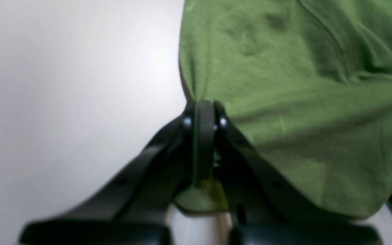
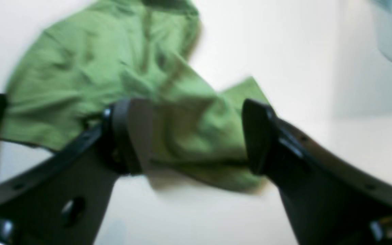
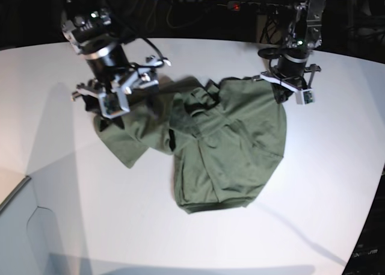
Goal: Layout the t-shirt on the table in an organized manner, then fold the t-shirt properly
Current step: 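Lift the t-shirt with both grippers and stretch it between them, then drag the held shirt edge with the right gripper away from the left gripper, then release the shirt with the right gripper and regrasp it nearer the collar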
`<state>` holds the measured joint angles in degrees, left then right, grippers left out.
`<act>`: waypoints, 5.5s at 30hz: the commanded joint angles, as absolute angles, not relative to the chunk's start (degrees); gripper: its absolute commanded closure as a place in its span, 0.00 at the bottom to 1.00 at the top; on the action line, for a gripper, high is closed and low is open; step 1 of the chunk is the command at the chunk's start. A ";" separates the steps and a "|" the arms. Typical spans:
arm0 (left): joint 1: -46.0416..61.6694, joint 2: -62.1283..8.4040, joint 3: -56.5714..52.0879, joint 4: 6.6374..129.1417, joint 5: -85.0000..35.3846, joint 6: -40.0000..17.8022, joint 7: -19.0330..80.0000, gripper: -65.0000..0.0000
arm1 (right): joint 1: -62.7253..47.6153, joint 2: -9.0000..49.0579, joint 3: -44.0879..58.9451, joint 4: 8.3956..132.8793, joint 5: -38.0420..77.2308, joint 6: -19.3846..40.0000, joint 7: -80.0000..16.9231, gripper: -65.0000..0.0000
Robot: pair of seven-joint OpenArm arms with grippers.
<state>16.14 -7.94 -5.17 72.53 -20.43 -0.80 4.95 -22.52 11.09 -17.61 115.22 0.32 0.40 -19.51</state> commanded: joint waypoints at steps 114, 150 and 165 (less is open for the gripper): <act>23.69 -5.93 -26.07 89.01 -20.26 -0.22 6.11 1.00 | 18.42 13.58 -7.16 62.29 0.04 17.01 -40.22 0.36; 27.91 4.62 -27.38 92.09 -20.44 -0.31 5.93 1.00 | 40.92 14.90 5.58 54.55 0.04 9.54 -20.79 1.00; 29.32 6.64 -27.12 94.29 -20.35 -0.13 6.11 0.32 | 38.11 15.25 5.67 48.31 0.04 9.54 -18.68 0.37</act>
